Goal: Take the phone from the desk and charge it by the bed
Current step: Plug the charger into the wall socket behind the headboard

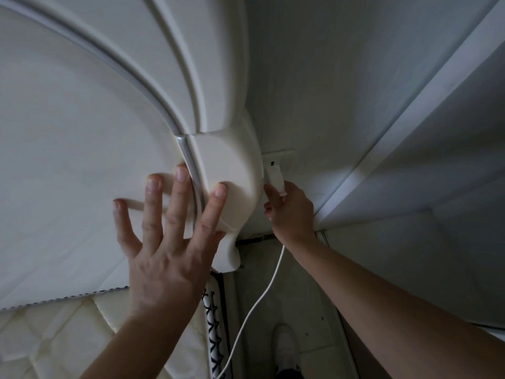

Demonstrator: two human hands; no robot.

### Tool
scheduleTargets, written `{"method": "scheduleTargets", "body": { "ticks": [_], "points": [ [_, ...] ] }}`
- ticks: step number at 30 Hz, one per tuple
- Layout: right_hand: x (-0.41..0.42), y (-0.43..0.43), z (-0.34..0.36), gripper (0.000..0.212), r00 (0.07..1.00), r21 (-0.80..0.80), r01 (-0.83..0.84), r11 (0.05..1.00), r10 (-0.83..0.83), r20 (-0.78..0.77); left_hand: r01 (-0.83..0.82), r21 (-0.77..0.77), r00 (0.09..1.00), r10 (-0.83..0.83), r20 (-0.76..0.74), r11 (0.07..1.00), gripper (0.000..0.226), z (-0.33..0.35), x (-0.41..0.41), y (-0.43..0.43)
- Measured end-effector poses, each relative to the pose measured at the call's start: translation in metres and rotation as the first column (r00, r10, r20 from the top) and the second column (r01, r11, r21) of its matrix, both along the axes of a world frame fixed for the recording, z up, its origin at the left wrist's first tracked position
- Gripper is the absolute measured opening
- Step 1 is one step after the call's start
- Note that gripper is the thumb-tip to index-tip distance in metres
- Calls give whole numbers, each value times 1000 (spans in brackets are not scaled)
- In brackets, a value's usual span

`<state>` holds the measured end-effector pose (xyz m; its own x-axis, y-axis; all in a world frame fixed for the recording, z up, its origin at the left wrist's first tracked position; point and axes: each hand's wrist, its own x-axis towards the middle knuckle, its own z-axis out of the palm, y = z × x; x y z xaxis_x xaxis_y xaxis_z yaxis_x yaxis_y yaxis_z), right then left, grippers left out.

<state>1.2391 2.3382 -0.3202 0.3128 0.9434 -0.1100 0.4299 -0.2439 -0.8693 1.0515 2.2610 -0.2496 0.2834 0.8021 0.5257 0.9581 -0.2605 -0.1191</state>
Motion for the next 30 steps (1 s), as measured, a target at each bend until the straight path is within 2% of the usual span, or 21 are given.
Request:
{"method": "scheduleTargets", "body": {
  "ticks": [5, 8, 12, 14, 16, 19, 22, 25, 30],
  "points": [
    [2, -1, 3, 33, 999, -17, -19, 1000, 19, -40, -17, -34, 1000, 17, -21, 999, 91, 7, 2, -4],
    [8, -3, 16, 30, 994, -64, -107, 992, 109, 23, -13, -87, 1000, 11, -29, 996, 95, 20, 0, -11],
    [20, -5, 49, 63, 945, -291, -229, 929, 283, 162, -8, -181, 999, 1, -41, 983, 95, 45, 0, -23],
    [26, -12, 72, 68, 907, -342, -241, 908, 336, 254, -14, -244, 1000, 6, -31, 970, 99, 60, 2, -29],
    [32, -23, 98, 66, 839, -331, -259, 907, 381, 389, -15, -316, 1000, 18, 6, 949, 106, 78, 6, -36],
    [38, -44, 138, 58, 676, -251, -329, 911, 412, 610, -18, -392, 998, 42, 54, 920, 107, 106, 11, -46],
    [43, -70, 175, 56, 539, -163, -421, 892, 391, 746, -16, -452, 992, 70, 104, 892, 104, 130, 15, -56],
    [46, -95, 212, 52, 508, -85, -471, 878, 349, 788, -31, -477, 987, 101, 122, 878, 97, 154, 19, -66],
    [42, -139, 277, 52, 476, -58, -510, 858, 337, 812, -30, -464, 983, 111, 148, 885, 84, 198, 28, -91]
  ]
}}
